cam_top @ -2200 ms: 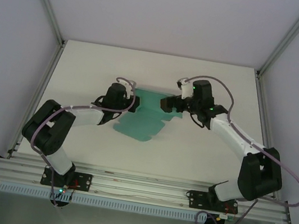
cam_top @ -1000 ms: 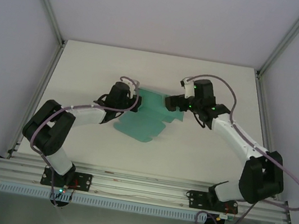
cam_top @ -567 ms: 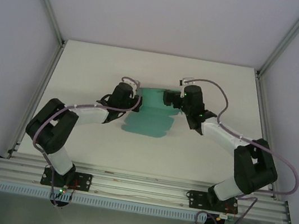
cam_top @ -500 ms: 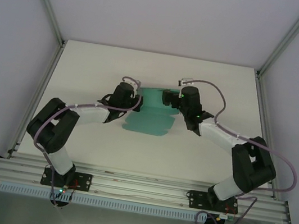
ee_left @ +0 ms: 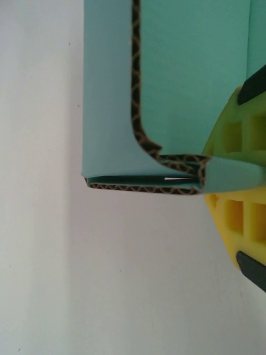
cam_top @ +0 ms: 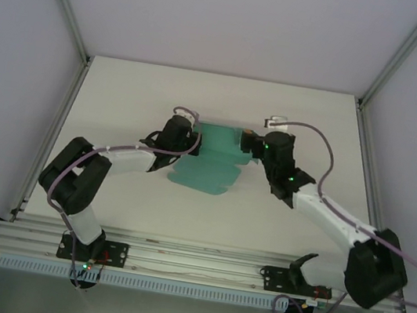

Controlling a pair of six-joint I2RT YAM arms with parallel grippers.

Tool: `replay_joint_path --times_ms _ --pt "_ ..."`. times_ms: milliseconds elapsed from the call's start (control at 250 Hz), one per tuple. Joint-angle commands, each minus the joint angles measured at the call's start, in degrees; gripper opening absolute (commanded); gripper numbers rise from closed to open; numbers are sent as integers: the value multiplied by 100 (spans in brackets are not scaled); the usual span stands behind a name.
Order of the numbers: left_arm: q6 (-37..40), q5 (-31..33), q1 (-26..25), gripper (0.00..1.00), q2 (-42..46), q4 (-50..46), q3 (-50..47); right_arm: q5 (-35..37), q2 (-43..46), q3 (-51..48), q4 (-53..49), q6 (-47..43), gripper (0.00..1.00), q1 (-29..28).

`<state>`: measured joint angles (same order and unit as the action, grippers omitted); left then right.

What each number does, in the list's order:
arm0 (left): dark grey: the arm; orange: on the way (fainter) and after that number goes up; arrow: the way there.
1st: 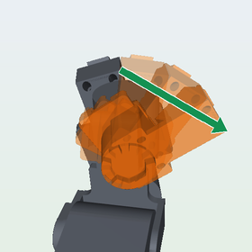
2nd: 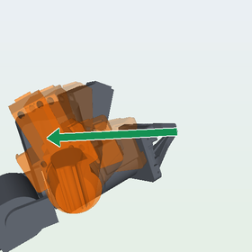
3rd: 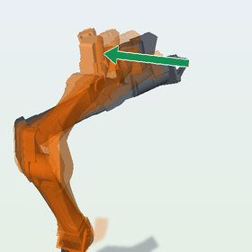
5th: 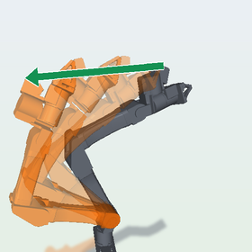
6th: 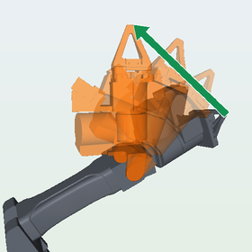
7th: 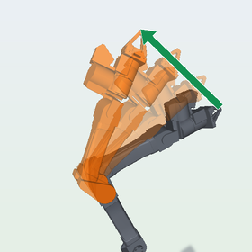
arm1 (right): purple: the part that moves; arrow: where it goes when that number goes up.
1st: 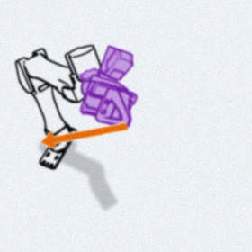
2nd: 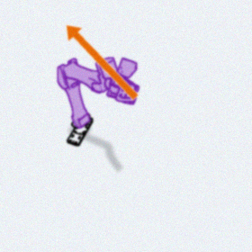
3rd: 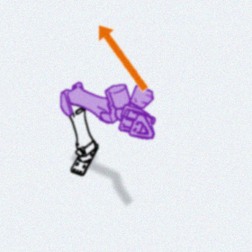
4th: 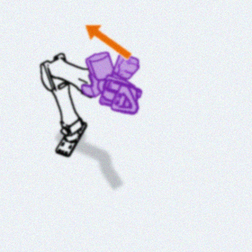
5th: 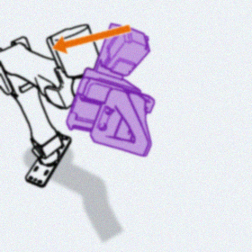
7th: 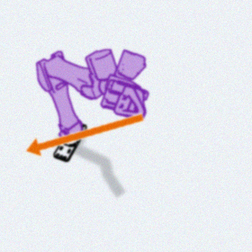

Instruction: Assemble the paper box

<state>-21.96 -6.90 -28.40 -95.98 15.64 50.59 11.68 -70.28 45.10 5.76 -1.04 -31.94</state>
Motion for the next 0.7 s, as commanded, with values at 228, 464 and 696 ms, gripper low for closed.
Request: replay_joint_path --times_ms 228,464,696 --pt "1 412 38 0 302 -342 153 -1033 1010 -587 -1330 23 100 513" --pt "-107 560 41 0 215 -614 351 -1839 777 -685 -1557 6 100 442" --pt "-107 435 52 0 243 -544 360 -1660 504 -736 -1386 -71 100 429"
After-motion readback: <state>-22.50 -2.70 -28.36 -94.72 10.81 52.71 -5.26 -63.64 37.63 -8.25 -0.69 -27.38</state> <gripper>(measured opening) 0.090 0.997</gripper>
